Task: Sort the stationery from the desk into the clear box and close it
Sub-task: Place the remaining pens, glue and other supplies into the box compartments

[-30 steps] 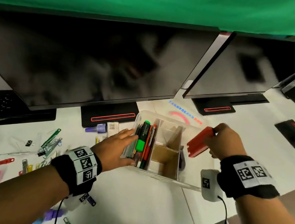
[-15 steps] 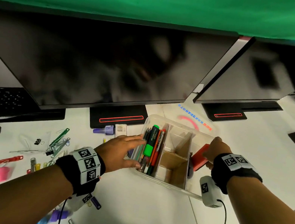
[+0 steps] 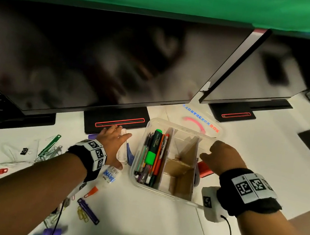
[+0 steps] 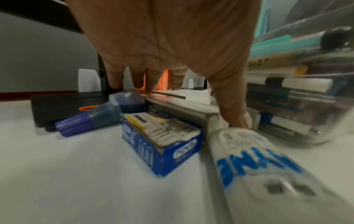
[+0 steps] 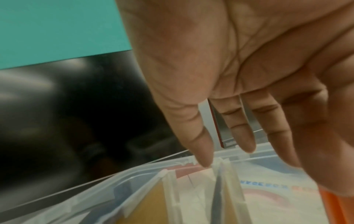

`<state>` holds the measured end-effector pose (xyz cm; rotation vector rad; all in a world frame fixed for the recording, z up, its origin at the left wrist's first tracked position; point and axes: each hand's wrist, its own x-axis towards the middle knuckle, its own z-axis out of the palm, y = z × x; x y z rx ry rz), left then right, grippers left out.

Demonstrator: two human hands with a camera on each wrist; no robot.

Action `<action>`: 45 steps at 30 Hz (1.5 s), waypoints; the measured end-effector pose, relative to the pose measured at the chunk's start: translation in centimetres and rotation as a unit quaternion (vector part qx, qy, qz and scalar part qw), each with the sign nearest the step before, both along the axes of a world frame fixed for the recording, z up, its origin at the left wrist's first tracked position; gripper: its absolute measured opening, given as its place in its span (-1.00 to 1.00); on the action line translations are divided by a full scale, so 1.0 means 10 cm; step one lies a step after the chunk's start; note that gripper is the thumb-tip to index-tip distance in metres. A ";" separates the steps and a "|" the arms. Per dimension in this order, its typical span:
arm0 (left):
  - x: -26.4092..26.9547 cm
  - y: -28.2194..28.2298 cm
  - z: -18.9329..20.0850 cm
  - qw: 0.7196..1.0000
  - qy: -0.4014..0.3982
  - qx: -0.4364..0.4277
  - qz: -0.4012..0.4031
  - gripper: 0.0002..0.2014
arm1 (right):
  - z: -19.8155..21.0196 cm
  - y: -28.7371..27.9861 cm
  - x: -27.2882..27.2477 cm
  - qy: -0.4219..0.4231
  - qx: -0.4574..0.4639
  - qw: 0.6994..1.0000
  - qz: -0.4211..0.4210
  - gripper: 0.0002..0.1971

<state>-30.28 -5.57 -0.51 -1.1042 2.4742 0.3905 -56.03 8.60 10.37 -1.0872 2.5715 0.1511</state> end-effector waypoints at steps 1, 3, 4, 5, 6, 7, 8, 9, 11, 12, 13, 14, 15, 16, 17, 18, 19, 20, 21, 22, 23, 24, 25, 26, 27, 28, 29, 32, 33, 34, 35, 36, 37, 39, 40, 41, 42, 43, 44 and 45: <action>-0.02 0.00 -0.01 1.000 0.000 0.002 0.005 0.13 | 0.00 0.01 0.04 -0.013 -0.004 1.000 0.010 -0.65; -0.04 -0.01 -0.02 1.000 0.000 0.003 0.011 0.14 | 0.01 0.04 0.12 -0.041 -0.013 0.999 0.014 -0.63; -0.03 -0.01 -0.03 1.000 -0.004 0.003 0.010 0.15 | 0.02 0.04 0.16 -0.055 -0.016 0.998 0.012 -0.63; -0.03 -0.03 -0.03 1.000 -0.012 0.005 0.009 0.16 | 0.04 0.04 0.21 -0.067 -0.026 0.997 0.015 -0.63; -0.01 -0.04 -0.04 1.000 -0.024 0.011 0.011 0.17 | 0.05 0.04 0.25 -0.074 -0.026 0.997 0.018 -0.64; 0.01 -0.05 -0.05 0.999 -0.035 0.019 0.016 0.19 | 0.06 0.03 0.31 -0.078 -0.025 0.996 0.026 -0.67; 0.02 -0.05 -0.04 0.998 -0.042 0.028 0.023 0.19 | 0.05 0.02 0.35 -0.081 -0.022 0.996 0.033 -0.68; 0.04 -0.04 -0.04 0.998 -0.041 0.036 0.031 0.18 | 0.04 0.01 0.39 -0.085 -0.024 0.995 0.041 -0.68; 0.07 0.01 -0.03 0.998 -0.018 0.042 0.041 0.14 | 0.01 0.00 0.44 -0.086 -0.025 0.995 0.049 -0.66; 0.09 0.03 -0.02 0.998 0.000 0.044 0.047 0.12 | 0.01 0.01 0.45 -0.085 -0.023 0.995 0.050 -0.66; 0.12 0.07 0.00 0.997 0.022 0.045 0.061 0.11 | 0.02 0.02 0.46 -0.085 -0.026 0.995 0.050 -0.65; 0.15 0.09 0.04 0.994 0.049 0.045 0.082 0.11 | 0.03 0.03 0.45 -0.089 -0.031 0.994 0.049 -0.65; 0.19 0.11 0.11 0.990 0.082 0.047 0.107 0.11 | 0.05 0.04 0.46 -0.094 -0.042 0.993 0.051 -0.65; 0.21 0.12 0.20 0.983 0.123 0.049 0.131 0.11 | 0.08 0.05 0.48 -0.102 -0.054 0.992 0.054 -0.65; 0.24 0.12 0.30 0.973 0.168 0.051 0.152 0.10 | 0.11 0.05 0.50 -0.114 -0.073 0.989 0.062 -0.66; 0.25 0.13 0.43 0.961 0.215 0.052 0.167 0.09 | 0.12 0.05 0.53 -0.134 -0.091 0.984 0.073 -0.67; 0.25 0.15 0.56 0.950 0.258 0.050 0.171 0.08 | 0.13 0.05 0.56 -0.157 -0.110 0.978 0.086 -0.69; 0.24 0.18 0.68 0.942 0.291 0.042 0.164 0.08 | 0.14 0.03 0.61 -0.188 -0.133 0.969 0.095 -0.73; 0.21 0.22 0.79 0.937 0.314 0.035 0.147 0.09 | 0.14 0.02 0.67 -0.230 -0.163 0.955 0.096 -0.76; 0.18 0.27 0.87 0.934 0.333 0.033 0.126 0.11 | 0.14 0.01 0.73 -0.283 -0.194 0.935 0.085 -0.79; 0.15 0.34 0.94 0.931 0.347 0.032 0.105 0.12 | 0.15 -0.01 0.80 -0.340 -0.221 0.912 0.067 -0.80; 0.10 0.41 0.98 0.929 0.359 0.033 0.088 0.13 | 0.16 -0.02 0.86 -0.390 -0.238 0.889 0.044 -0.80; 0.05 0.49 1.00 0.927 0.366 0.031 0.075 0.13 | 0.16 -0.02 0.91 -0.430 -0.248 0.868 0.024 -0.77; -0.01 0.57 1.01 0.924 0.375 0.024 0.063 0.14 | 0.15 -0.03 0.95 -0.457 -0.253 0.853 0.011 -0.74; -0.07 0.64 1.00 0.921 0.385 0.020 0.051 0.15 | 0.14 -0.02 0.97 -0.469 -0.262 0.843 0.006 -0.75; -0.13 0.71 0.99 0.919 0.391 0.021 0.040 0.17 | 0.12 0.00 0.97 -0.466 -0.273 0.842 0.006 -0.79; -0.18 0.76 0.96 0.920 0.389 0.029 0.035 0.19 | 0.10 0.02 0.95 -0.448 -0.281 0.849 0.011 -0.82; -0.27 0.78 0.90 0.940 0.335 0.052 0.020 0.25 | 0.11 0.13 0.77 -0.341 -0.253 0.904 0.046 -0.78; -0.28 0.76 0.89 0.951 0.306 0.050 0.006 0.26 | 0.12 0.18 0.66 -0.307 -0.238 0.920 0.051 -0.72; -0.28 0.74 0.88 0.961 0.274 0.048 -0.009 0.25 | 0.15 0.23 0.56 -0.282 -0.234 0.929 0.049 -0.68; -0.26 0.72 0.87 0.970 0.237 0.051 -0.025 0.22 | 0.17 0.29 0.45 -0.264 -0.243 0.933 0.037 -0.63; -0.24 0.70 0.86 0.977 0.203 0.055 -0.040 0.19 | 0.20 0.35 0.35 -0.249 -0.257 0.933 0.022 -0.60; -0.21 0.68 0.83 0.981 0.174 0.060 -0.055 0.15 | 0.22 0.41 0.25 -0.231 -0.269 0.935 0.009 -0.57; -0.17 0.67 0.81 0.984 0.143 0.076 -0.078 0.02 | 0.27 0.53 0.07 -0.190 -0.259 0.947 -0.006 -0.62; -0.16 0.66 0.80 0.983 0.140 0.085 -0.084 -0.07 | 0.30 0.57 0.01 -0.175 -0.238 0.955 -0.012 -0.69; -0.16 0.66 0.81 0.982 0.142 0.093 -0.084 -0.16 | 0.33 0.61 -0.05 -0.161 -0.207 0.965 -0.016 -0.76; -0.16 0.66 0.82 0.981 0.146 0.098 -0.080 -0.23 | 0.37 0.64 -0.08 -0.145 -0.168 0.975 -0.018 -0.81; -0.16 0.65 0.82 0.980 0.150 0.101 -0.076 -0.29 | 0.39 0.66 -0.10 -0.129 -0.130 0.983 -0.018 -0.84; -0.16 0.64 0.83 0.980 0.154 0.102 -0.076 -0.32 | 0.41 0.66 -0.10 -0.115 -0.093 0.989 -0.015 -0.84; -0.16 0.64 0.83 0.979 0.157 0.103 -0.077 -0.34 | 0.41 0.66 -0.09 -0.105 -0.057 0.993 -0.013 -0.84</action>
